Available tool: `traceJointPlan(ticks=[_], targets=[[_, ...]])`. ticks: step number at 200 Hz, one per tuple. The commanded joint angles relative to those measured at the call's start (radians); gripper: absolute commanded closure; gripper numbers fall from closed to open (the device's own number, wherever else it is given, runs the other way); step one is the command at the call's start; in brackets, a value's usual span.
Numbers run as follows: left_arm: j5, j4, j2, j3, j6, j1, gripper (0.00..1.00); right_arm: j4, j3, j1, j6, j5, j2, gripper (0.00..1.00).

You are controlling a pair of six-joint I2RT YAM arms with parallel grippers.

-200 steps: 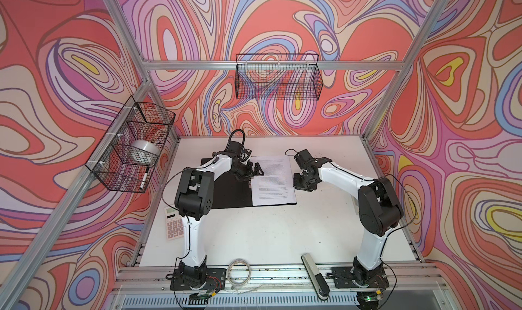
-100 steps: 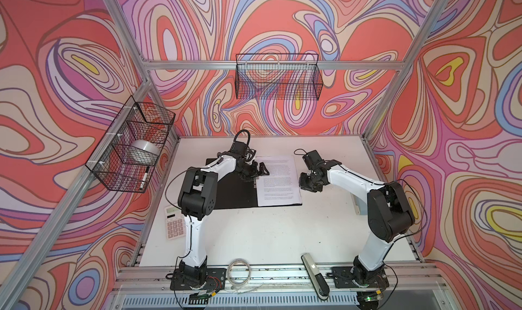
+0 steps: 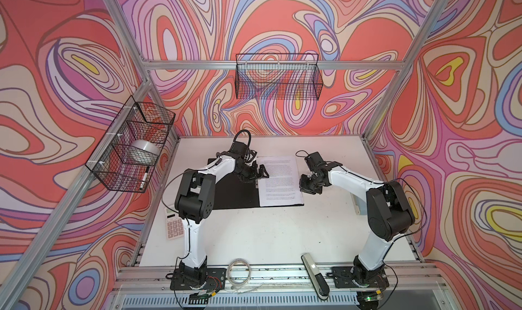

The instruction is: Put the files into the folder

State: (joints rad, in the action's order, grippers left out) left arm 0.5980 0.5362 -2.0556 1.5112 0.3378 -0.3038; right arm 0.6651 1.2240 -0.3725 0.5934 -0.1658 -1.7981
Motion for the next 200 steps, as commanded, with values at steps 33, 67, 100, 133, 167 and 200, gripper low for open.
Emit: traceJointPlan(ticks=[33,67,100,133,167,200], targets=[[0.006,-0.002,0.0,-0.026,-0.001,0.005,0.0,-0.02,-0.024,-0.002,0.008,-0.022,-0.057,0.8],[0.029,-0.027,-0.014,-0.029,0.024,0.005,0.0,-0.024,-0.038,-0.002,0.011,-0.03,-0.072,0.81],[0.04,-0.034,-0.024,-0.024,0.036,0.005,0.0,-0.039,-0.043,-0.002,0.01,-0.05,-0.086,0.85],[0.047,-0.04,-0.028,-0.023,0.043,0.004,0.0,-0.048,-0.04,-0.001,0.011,-0.073,-0.094,0.88],[0.055,-0.046,-0.031,-0.026,0.05,0.003,0.0,-0.045,-0.032,-0.001,0.007,-0.079,-0.101,0.87],[0.046,-0.034,-0.025,-0.02,0.041,0.003,0.0,-0.032,-0.024,-0.001,0.004,-0.058,-0.088,0.82]])
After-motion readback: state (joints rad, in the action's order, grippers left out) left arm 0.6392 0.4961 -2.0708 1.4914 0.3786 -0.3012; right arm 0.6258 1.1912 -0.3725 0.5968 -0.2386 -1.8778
